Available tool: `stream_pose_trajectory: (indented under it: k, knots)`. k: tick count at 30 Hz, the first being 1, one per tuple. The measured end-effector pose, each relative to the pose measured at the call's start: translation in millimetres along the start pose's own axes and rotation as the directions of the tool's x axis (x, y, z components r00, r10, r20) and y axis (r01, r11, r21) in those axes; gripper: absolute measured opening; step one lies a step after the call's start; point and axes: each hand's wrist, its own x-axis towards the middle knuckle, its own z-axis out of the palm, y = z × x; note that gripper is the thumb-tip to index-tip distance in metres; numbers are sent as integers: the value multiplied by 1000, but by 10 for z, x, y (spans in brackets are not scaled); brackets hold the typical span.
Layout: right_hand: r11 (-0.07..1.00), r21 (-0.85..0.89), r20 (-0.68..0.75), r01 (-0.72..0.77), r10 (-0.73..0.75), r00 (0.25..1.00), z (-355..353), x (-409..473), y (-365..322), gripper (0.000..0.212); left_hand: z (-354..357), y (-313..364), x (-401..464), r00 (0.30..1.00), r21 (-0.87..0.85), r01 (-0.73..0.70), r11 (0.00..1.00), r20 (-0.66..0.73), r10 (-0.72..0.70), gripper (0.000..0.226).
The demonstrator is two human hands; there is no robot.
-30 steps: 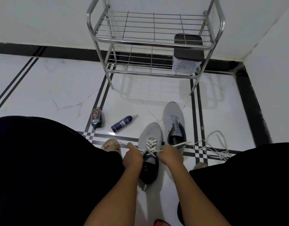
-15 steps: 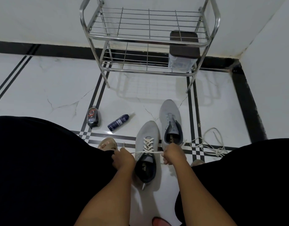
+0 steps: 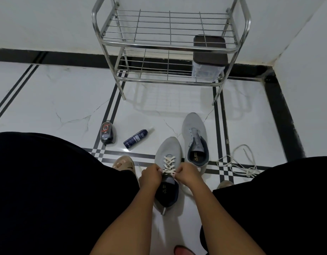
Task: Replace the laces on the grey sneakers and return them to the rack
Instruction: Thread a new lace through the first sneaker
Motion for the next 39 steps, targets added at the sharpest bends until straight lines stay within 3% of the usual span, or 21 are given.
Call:
stream_pose_trajectory:
  k: [3,7,10,16,18,21,24,28,31,33,35,37,39]
  knots:
    - [999,-17,33,-27,28,999,29,2,17,40,8,11,27,998,-98,47,994,35,-44,22]
    - [998,-62,72,-32,36,997,-19,1,-8,24,-26,24,46,997,-134,60,989,53,-53,17]
    - [990,-141,119,0,16,993,40,-7,17,34,-37,35,38,997,-141,69,988,53,-63,16]
    - [981,-192,64,-40,54,997,4,-2,-14,28,-19,22,42,995,-159,91,983,54,-84,21]
    - [989,-137,42,-62,69,997,-74,13,-80,11,-17,18,42,994,-156,98,983,56,-90,19]
    - [992,24,35,-123,122,992,-96,67,-87,33,-29,19,33,994,-136,107,985,47,-102,17]
    - [981,86,10,-172,172,985,-125,53,4,11,-70,17,24,989,-54,151,987,8,-151,16]
    - [946,154,8,-284,286,958,-106,-6,102,6,-88,30,-32,971,30,240,970,9,-241,26]
    - [929,303,9,-214,222,975,-98,16,63,22,-71,20,-44,970,-31,241,970,47,-239,33]
    - [818,545,28,-184,202,979,-85,30,7,31,-91,76,-17,968,-196,245,949,99,-230,35]
    - [489,848,110,-204,214,971,-36,11,-66,31,-100,137,17,957,-408,289,866,124,-261,28]
    - [207,956,172,-207,173,970,3,-21,-162,31,-118,192,-68,933,-687,352,636,206,-294,24]
    - [102,968,206,-228,188,960,48,-25,-230,34,-139,196,-176,923,-838,376,394,302,-238,27]
